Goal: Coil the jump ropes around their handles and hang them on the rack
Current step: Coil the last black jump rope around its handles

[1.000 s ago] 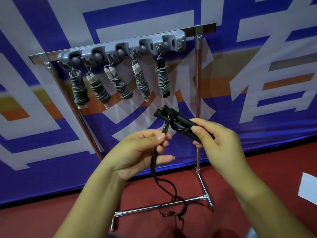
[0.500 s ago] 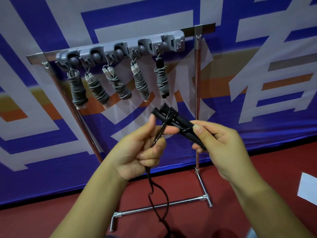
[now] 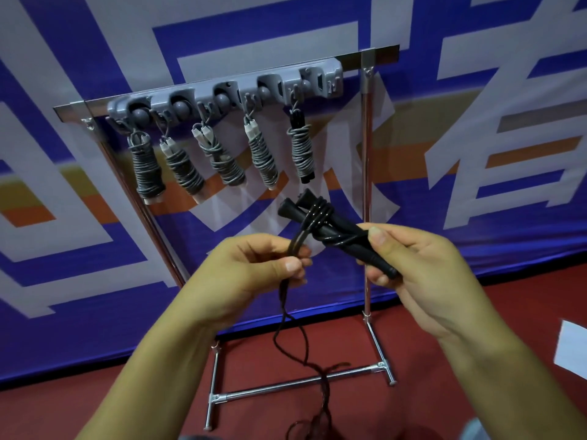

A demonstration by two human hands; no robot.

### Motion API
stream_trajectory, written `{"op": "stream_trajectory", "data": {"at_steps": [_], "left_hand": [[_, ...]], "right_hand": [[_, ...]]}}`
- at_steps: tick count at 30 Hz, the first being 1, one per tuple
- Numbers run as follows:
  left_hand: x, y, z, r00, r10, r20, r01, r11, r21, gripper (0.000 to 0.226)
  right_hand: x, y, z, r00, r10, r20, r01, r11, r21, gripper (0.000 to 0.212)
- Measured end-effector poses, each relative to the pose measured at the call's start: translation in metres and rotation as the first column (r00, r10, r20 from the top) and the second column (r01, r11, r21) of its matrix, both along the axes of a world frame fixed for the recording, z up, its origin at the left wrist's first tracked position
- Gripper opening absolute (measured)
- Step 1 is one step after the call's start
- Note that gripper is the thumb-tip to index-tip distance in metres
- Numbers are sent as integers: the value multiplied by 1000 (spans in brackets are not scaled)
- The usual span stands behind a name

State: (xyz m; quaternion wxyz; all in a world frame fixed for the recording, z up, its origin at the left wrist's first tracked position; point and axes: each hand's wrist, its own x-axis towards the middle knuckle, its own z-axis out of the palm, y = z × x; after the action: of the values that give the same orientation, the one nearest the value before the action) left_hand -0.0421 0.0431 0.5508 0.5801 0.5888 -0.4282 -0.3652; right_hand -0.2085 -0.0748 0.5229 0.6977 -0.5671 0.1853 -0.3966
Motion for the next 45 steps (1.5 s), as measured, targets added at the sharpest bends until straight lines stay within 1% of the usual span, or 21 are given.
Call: {"op": "stream_trajectory", "data": {"at_steps": [2, 4, 5, 8, 9, 10, 11, 13, 14, 17, 22, 26, 29, 31, 33, 35, 37, 39, 42, 44, 45], "left_hand": [[1, 2, 4, 984, 97, 150, -93, 995, -32, 15], [3, 3, 6, 963, 111, 246, -104, 994, -41, 11], [5, 3, 7, 960, 83, 266, -80, 997, -21, 12], [13, 3, 6, 936, -31, 350, 10, 998, 63, 32], [14, 3, 8, 924, -66, 376, 34, 995, 90, 31], [15, 2, 9, 904, -106, 415, 66, 992, 109, 25], [16, 2, 11, 866, -147, 479, 100, 987, 123, 20], [18, -1, 13, 749, -203, 631, 161, 979, 125, 20], [18, -3, 11, 705, -200, 680, 164, 979, 118, 18], [18, -8, 10, 624, -162, 764, 135, 986, 99, 17], [13, -14, 8, 491, -43, 870, 134, 991, -27, 12], [15, -15, 6, 436, 6, 900, 123, 990, -66, 12], [15, -15, 6, 402, 39, 915, 95, 992, -84, 10], [12, -15, 6, 384, 49, 922, 69, 994, -82, 8], [8, -15, 6, 404, 52, 913, 41, 996, -75, 6], [4, -14, 6, 452, 63, 890, 1, 997, -71, 4], [-1, -14, 3, 504, 100, 858, -78, 994, -70, 22], [-7, -13, 1, 586, 153, 796, -162, 984, -69, 36], [-17, -11, -3, 778, 185, 600, -235, 972, 5, 32], [-24, -9, -5, 898, 180, 401, -209, 977, 30, 29], [-26, -8, -7, 949, 163, 271, -173, 985, 15, 28]], "right_hand": [[-1, -2, 2, 998, 59, 3, -59, 998, -4, 25], [-2, -4, 5, 993, 119, 18, -119, 993, -12, 24], [-2, -5, 6, 988, 150, 26, -150, 988, -23, 25], [-5, -12, 9, 964, 264, 26, -260, 961, -97, 30], [-6, -14, 9, 949, 316, 5, -312, 939, -143, 30], [-8, -17, 9, 928, 371, -27, -370, 910, -188, 32], [-10, -20, 9, 904, 423, -63, -426, 877, -222, 34], [-14, -25, 12, 859, 490, -148, -512, 816, -267, 36], [-17, -26, 15, 837, 511, -195, -546, 790, -279, 36], [-23, -32, 25, 760, 552, -343, -646, 700, -304, 32], [-25, -37, 36, 655, 567, -500, -744, 597, -299, 29], [-26, -38, 41, 610, 462, -644, -762, 564, -317, 26], [-24, -38, 40, 564, 370, -739, -770, 558, -309, 25], [-20, -38, 35, 556, 318, -768, -750, 590, -298, 22], [-16, -38, 27, 578, 255, -775, -693, 655, -302, 18], [-13, -36, 19, 625, 171, -761, -603, 725, -332, 13], [-9, -32, 13, 687, 72, -723, -486, 785, -383, 10], [-7, -27, 9, 754, -20, -657, -356, 828, -434, 8], [-5, -20, 3, 848, -123, -515, -162, 866, -474, 11], [-4, -16, -1, 907, -162, -389, -43, 883, -467, 18], [-2, -13, -4, 927, -177, -331, 2, 884, -467, 22]]}}
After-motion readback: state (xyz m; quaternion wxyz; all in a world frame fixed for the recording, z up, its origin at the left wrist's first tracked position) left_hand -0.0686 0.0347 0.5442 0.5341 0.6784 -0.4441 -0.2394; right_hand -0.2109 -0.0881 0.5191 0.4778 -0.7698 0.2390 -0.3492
